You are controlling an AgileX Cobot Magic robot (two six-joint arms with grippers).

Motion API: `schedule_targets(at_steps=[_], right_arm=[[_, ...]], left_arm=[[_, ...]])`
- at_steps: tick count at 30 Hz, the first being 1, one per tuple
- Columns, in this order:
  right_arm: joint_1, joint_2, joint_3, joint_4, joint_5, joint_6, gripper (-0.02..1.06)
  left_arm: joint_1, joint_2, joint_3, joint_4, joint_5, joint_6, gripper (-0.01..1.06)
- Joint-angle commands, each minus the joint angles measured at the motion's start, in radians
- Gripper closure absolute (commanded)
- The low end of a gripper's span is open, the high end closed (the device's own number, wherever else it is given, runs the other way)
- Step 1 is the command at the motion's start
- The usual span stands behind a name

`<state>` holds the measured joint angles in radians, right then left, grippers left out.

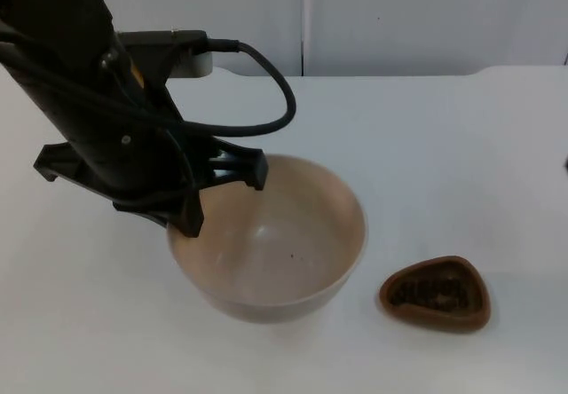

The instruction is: Pick up the bowl with the left hand and pour the coffee beans from the cup into the bowl with the right hand.

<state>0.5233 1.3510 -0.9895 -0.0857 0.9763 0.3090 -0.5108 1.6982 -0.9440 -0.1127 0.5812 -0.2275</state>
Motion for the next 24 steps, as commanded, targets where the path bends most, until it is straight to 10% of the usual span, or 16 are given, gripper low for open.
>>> schedule_targets(at_steps=[1,24], right_arm=[[0.027,0.035,-0.007,-0.017,-0.044,0.07,0.0],[0.049,0.261,-0.007,-0.12,-0.194,0.225,0.06]], left_arm=[[0.0,-0.006,-0.009,0.002,-0.011,-0.01,1.05],[0.0,-0.006,-0.009,-0.001,-0.014,-0.01,1.05]])
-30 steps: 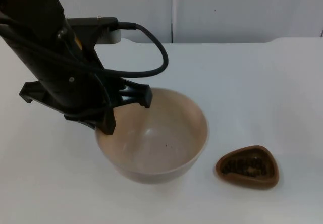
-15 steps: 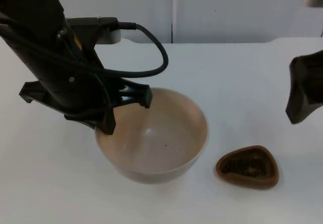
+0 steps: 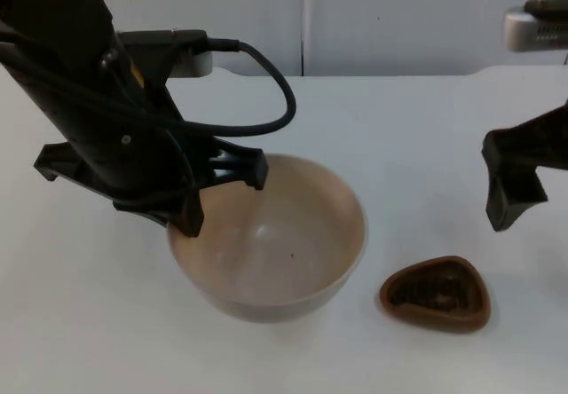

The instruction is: Pick up the bowl with the left hand and pour the coffee beans from the cup into the bowl with the right hand.

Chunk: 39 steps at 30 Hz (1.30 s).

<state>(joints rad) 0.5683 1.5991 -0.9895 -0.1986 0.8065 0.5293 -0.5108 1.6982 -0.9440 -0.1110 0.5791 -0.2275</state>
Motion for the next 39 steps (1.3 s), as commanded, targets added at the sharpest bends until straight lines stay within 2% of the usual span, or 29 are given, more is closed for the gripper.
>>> schedule_targets(at_steps=[1,9,19,31,34,39], right_arm=[[0.004,0.026,-0.016,-0.007,-0.03,0.005,0.06],[0.004,0.113,-0.127,-0.005,-0.021,0.001,0.08],[0.002,0.133,-0.073,0.002,-0.097,0.001,0.08],[0.002,0.219,-0.06,0.0,-0.13,0.005,0.1],[0.002,0.239,-0.028,0.0,-0.191,0.021,0.14],[-0.001,0.241,0.048,-0.001,-0.271,0.038,0.16]], left_arm=[[0.0,-0.006,-0.009,-0.003,-0.012,-0.01,1.05],[0.0,-0.006,-0.009,-0.004,-0.012,-0.01,1.05],[0.0,-0.006,-0.009,-0.004,-0.014,-0.01,1.05],[0.0,-0.006,-0.009,-0.004,-0.016,-0.01,1.05],[0.0,-0.006,-0.009,-0.004,-0.016,-0.01,1.05],[0.0,-0.006,-0.009,-0.004,-0.016,-0.01,1.05]])
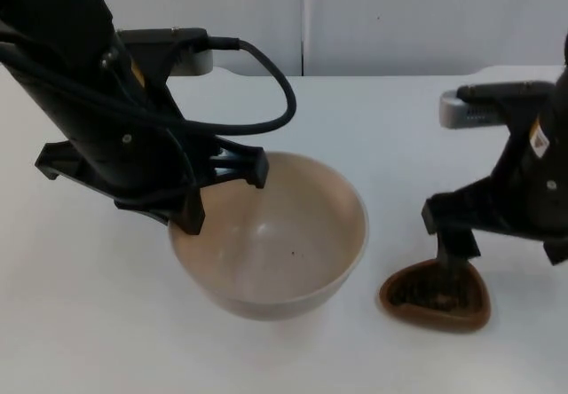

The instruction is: Pick up the bowl with the left hand and pour the coffee beans from the cup into the bowl with the right hand.

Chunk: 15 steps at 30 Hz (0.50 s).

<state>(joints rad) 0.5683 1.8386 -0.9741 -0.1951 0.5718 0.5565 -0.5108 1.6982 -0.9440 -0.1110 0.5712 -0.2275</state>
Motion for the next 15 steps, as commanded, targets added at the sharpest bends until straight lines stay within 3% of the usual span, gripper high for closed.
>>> schedule_targets(at_steps=[1,9,15], right_arm=[[-0.001,0.002,0.032,-0.005,-0.037,0.011,0.16],[-0.037,0.01,0.05,-0.01,-0.108,0.037,0.16],[-0.037,0.03,0.048,-0.012,-0.101,0.037,0.17]], left_arm=[[0.0,-0.006,-0.009,-0.004,-0.008,-0.01,1.05],[0.0,-0.006,-0.009,-0.004,-0.009,-0.01,1.05],[0.0,-0.006,-0.009,-0.004,-0.009,-0.01,1.05]])
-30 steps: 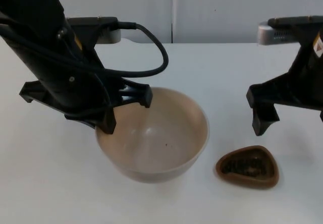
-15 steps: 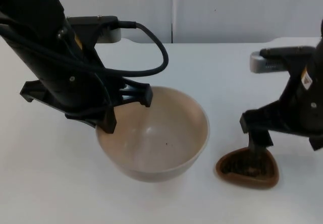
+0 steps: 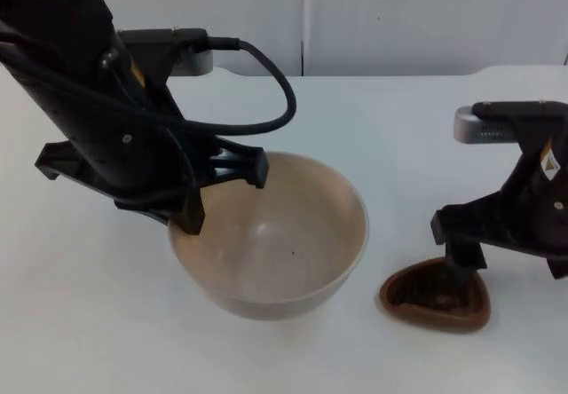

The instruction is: Pick up the bowl with the left hand and pour the coffee beans from the cup into the bowl with the right hand.

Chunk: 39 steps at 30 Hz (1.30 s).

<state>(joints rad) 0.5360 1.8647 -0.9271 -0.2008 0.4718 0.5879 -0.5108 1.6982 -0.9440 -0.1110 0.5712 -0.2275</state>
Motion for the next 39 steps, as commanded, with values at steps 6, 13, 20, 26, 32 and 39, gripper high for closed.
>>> schedule_targets(at_steps=[6,13,20,26,32,39], right_arm=[[-0.004,0.066,-0.073,-0.006,0.065,-0.009,0.19],[-0.004,0.096,-0.081,-0.006,0.073,-0.013,0.21],[-0.004,0.108,-0.081,-0.002,0.054,-0.013,0.23],[-0.004,0.11,-0.081,-0.007,0.047,-0.022,0.25],[-0.004,0.132,-0.081,-0.003,0.038,-0.023,0.29],[-0.004,0.139,-0.081,-0.002,0.02,-0.023,0.47]], left_arm=[[0.0,-0.006,-0.009,-0.008,-0.011,-0.01,1.05],[0.0,-0.006,-0.009,-0.012,-0.011,-0.01,1.05],[0.0,-0.006,-0.009,-0.019,-0.013,-0.01,1.05],[0.0,-0.006,-0.009,-0.019,-0.013,-0.01,1.05],[0.0,-0.006,-0.009,-0.021,-0.013,-0.01,1.05],[0.0,-0.006,-0.009,-0.021,-0.013,-0.01,1.05]])
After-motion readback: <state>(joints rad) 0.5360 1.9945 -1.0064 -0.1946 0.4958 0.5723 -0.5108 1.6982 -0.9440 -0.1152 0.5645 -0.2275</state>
